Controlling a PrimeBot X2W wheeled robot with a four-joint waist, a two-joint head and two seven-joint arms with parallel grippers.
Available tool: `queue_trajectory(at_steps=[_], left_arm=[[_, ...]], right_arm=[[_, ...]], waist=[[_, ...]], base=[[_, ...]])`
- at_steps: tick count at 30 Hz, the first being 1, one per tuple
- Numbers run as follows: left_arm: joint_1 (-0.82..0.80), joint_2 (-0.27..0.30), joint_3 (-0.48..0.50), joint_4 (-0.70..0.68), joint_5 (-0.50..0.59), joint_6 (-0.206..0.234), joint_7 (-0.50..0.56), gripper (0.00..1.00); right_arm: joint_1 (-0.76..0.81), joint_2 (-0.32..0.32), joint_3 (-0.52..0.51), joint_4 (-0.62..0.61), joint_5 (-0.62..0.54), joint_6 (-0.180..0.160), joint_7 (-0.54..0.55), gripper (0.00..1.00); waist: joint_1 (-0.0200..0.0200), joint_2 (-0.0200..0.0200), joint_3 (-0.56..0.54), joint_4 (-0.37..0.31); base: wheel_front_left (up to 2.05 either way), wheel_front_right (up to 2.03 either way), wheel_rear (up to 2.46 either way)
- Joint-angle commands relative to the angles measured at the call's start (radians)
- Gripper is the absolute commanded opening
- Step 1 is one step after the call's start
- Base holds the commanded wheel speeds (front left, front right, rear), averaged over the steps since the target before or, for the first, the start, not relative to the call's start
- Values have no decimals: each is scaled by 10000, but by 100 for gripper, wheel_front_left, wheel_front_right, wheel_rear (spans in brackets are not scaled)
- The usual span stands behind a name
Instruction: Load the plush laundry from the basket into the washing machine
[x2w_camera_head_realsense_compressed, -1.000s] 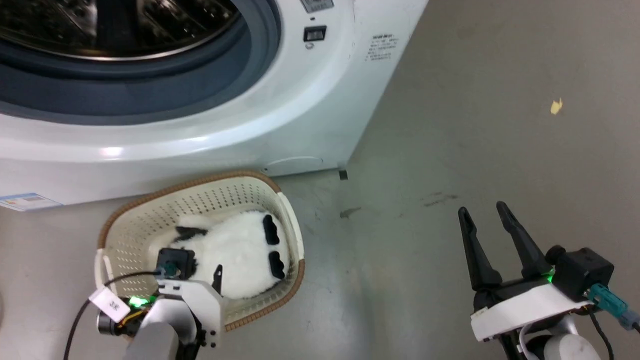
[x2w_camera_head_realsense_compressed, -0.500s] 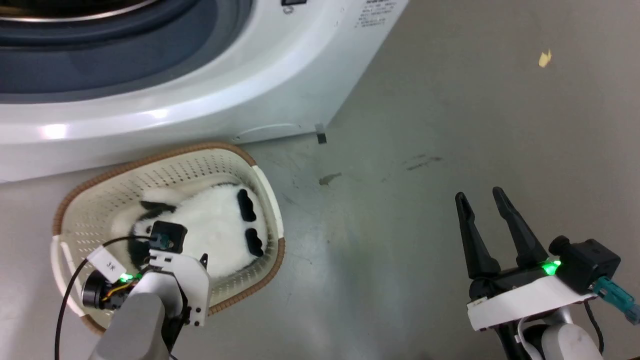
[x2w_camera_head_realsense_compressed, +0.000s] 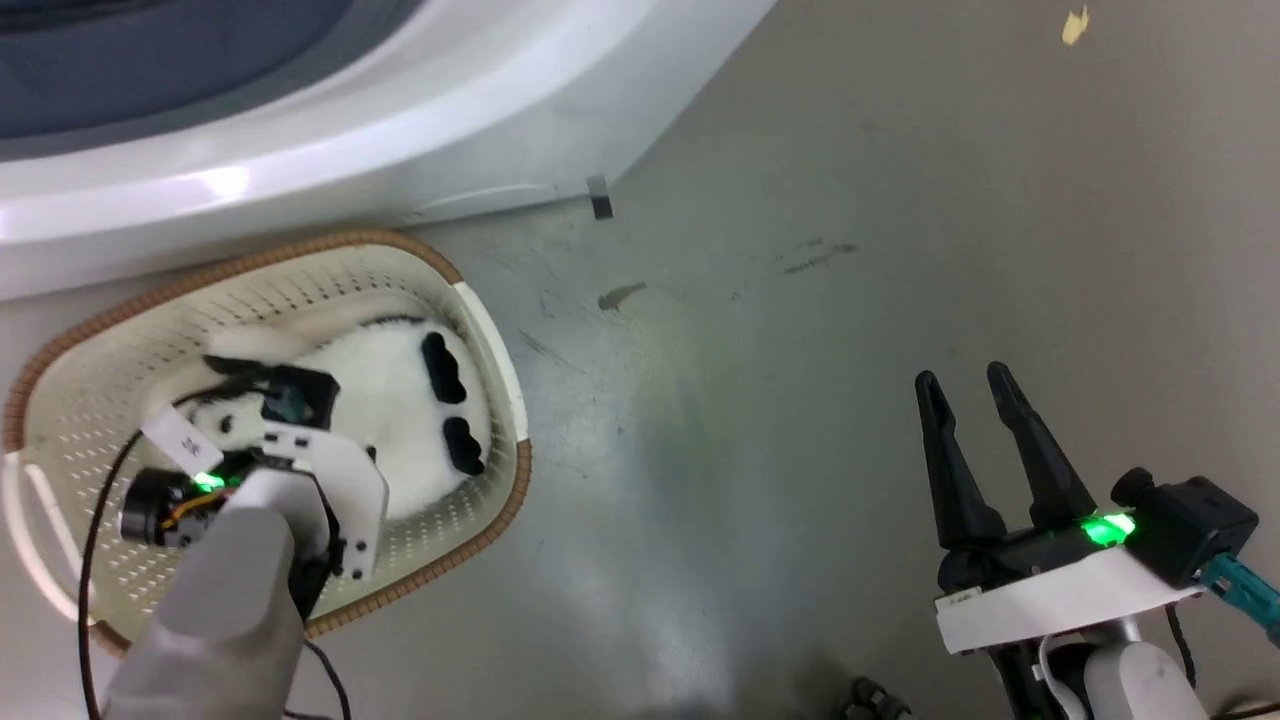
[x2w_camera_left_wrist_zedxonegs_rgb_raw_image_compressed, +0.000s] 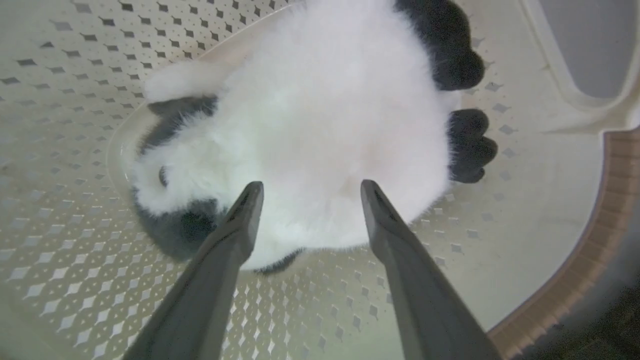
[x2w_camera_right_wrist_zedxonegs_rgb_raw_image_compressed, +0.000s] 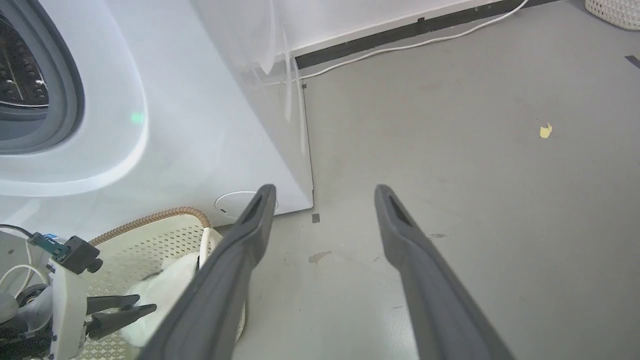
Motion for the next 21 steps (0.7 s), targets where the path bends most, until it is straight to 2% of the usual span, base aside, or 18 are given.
queue_trajectory(at_steps=[1, 11, 13, 15, 21], left_arm=[[-380, 107, -118, 305, -113, -20, -28, 100], [-1333, 348, -661, 1393, -261, 9, 323, 100], [-1504, 382, -730, 1606, -340, -9, 348, 0], [-1735, 462, -847, 2021, -538, -110, 205, 0], [-1793, 592, -882, 2633, -927, -1, -509, 0]], right_arm=[[-273, 15, 27, -51, 173, -6, -130, 100], [-463, 16, 16, -81, 652, -6, -339, 100], [-520, 17, 41, -62, 753, -7, -381, 100], [-660, 17, 173, 9, 908, -7, -465, 100], [-942, 18, 362, 230, 1053, -7, -589, 100]], waist=[[-1, -1, 254, -129], [-1, -1, 1078, -447], [-1, -1, 1229, -503], [-1, -1, 1410, -648], [-1, -1, 1287, -962]], base=[[0, 0, 0], [0, 0, 0], [0, 0, 0], [0, 0, 0], [0, 0, 0]])
